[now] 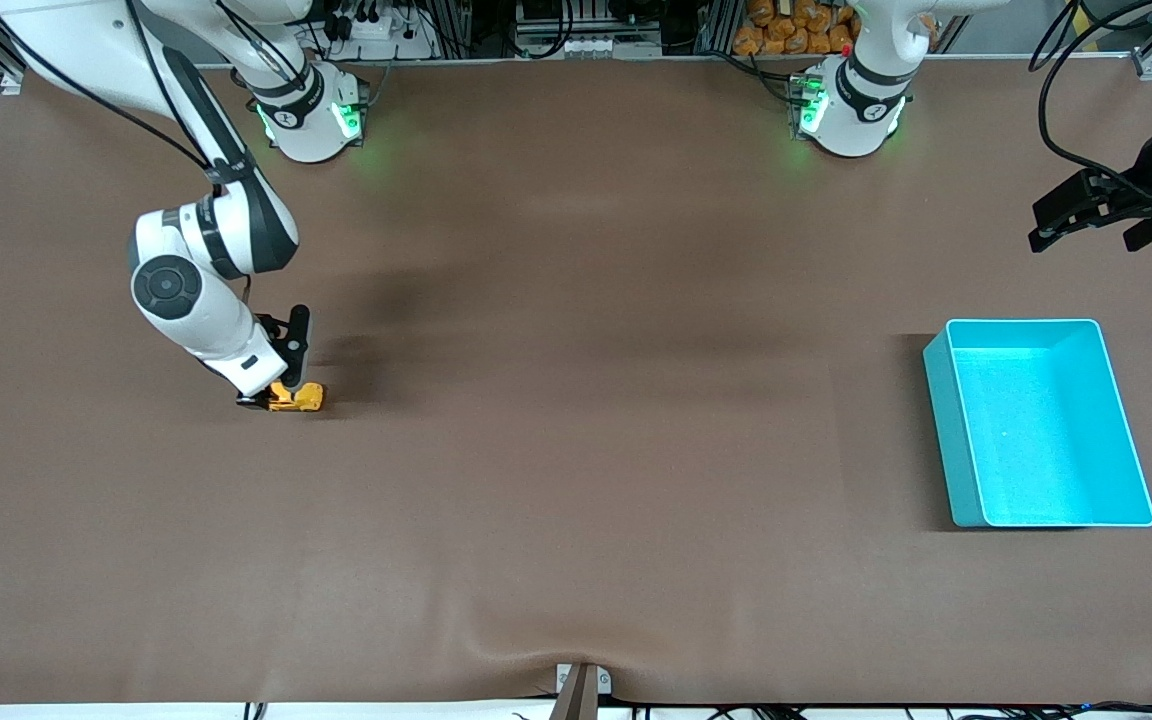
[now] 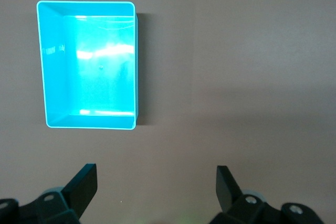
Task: Wind and store yellow beetle car
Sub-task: 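Lower the open right gripper over the yellow toy car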
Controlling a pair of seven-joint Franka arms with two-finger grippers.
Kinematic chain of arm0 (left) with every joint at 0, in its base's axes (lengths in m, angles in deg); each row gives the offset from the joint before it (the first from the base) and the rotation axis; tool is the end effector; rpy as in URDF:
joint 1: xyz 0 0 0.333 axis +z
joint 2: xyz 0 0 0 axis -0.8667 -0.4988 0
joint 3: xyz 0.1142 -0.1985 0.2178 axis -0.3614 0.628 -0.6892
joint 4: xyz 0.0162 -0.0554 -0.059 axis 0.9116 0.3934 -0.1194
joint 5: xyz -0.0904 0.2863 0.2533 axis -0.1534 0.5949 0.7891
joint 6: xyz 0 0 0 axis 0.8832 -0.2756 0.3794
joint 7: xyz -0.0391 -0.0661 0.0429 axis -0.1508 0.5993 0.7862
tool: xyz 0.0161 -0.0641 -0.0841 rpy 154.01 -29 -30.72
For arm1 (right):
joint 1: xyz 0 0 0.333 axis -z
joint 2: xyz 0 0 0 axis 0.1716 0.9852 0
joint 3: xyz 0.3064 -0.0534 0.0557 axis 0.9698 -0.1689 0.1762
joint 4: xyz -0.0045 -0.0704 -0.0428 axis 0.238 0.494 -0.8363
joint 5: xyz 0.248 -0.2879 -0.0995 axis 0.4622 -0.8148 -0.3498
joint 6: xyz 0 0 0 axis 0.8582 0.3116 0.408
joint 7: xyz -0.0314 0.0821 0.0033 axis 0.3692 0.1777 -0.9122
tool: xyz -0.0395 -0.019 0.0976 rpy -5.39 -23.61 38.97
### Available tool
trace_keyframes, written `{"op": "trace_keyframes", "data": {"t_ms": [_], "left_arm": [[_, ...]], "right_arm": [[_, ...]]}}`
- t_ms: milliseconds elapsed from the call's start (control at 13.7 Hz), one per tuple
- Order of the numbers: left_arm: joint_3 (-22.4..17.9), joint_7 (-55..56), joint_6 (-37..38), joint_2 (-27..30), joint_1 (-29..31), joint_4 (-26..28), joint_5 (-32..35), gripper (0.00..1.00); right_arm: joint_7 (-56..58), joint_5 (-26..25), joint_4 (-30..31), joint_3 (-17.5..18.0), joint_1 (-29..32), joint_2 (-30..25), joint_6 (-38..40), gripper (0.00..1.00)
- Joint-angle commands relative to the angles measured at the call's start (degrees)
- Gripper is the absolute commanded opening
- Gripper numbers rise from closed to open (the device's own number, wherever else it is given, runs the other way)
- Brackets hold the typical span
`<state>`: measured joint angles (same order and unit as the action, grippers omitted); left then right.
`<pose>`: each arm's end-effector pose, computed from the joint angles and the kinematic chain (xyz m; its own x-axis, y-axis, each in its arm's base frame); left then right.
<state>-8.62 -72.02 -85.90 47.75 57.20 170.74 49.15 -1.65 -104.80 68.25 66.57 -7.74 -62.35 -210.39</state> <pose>0.5398 -0.0360 0.6532 1.0000 0.0074 0.0036 0.0074 -1.0000 0.0033 0.5437 0.0602 0.2362 0.0086 0.9911 -0.1328 0.9996 -0.0121 -0.0250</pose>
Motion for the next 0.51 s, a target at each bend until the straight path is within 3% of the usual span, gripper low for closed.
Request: {"op": "trace_keyframes", "data": {"t_ms": [0,438], "left_arm": [[0.01,-0.67,0.89,-0.26,0.25,-0.94,-0.93,1.00],[0.01,-0.58,0.89,-0.26,0.16,-0.94,-0.93,1.00]], "right_arm": [[-2.50,-1.80,-0.16,0.83,1.03,1.04,-1.11,0.72],[-9.79,-6.64,-0.51,0.83,0.50,3.51,-3.65,0.73]]}}
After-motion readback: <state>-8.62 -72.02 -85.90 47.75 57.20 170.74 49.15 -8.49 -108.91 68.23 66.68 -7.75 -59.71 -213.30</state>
